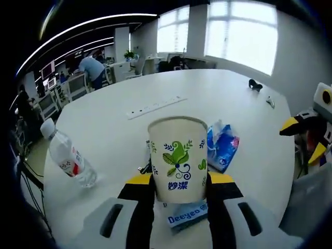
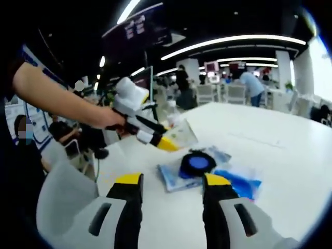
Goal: Arrange the tabletop items into an orderly group along one side of the table until the central work area is clear of visible clutter.
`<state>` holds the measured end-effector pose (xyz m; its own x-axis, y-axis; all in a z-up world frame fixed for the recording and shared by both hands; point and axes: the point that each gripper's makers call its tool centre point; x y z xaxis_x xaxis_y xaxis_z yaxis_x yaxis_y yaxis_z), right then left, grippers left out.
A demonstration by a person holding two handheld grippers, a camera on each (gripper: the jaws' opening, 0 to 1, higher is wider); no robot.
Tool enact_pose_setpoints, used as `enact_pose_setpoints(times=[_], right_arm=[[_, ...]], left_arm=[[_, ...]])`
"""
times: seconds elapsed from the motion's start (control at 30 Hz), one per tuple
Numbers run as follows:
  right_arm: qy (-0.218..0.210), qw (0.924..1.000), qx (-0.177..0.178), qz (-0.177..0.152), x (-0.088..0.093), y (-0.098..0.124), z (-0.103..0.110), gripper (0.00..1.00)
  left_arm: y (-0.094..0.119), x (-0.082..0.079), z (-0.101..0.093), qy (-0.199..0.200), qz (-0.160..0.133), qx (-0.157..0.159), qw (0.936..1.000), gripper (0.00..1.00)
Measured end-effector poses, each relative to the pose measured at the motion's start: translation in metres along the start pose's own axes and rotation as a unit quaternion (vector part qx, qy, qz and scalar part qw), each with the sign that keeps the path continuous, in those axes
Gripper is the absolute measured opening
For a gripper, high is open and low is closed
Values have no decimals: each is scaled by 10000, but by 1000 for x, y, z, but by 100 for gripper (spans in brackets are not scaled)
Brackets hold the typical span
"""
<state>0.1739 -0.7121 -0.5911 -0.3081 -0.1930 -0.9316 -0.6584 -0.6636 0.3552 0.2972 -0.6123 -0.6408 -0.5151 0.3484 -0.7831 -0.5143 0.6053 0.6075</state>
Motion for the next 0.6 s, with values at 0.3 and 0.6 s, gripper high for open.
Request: enact_pose_setpoints(times=[0.3, 0.6], right_arm=[[124, 9999, -49, -54, -4, 3, 4, 29], [208, 9994, -270, 12, -3, 4, 15, 7]], left_arm=[[10, 0, -27, -240, -193, 578, 9979, 37], [19, 1, -44, -297, -306, 804, 9958, 37]])
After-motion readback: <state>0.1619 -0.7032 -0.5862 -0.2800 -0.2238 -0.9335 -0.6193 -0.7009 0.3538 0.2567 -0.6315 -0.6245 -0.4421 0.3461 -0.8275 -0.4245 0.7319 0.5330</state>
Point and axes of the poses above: the point that each gripper's makers call its tool centre point, and the gripper's own axes: y roughly backward along the fingers, z roughly to its left, x roughly out of its underside, and after that the axes turned 5 degrees about y, right-handed
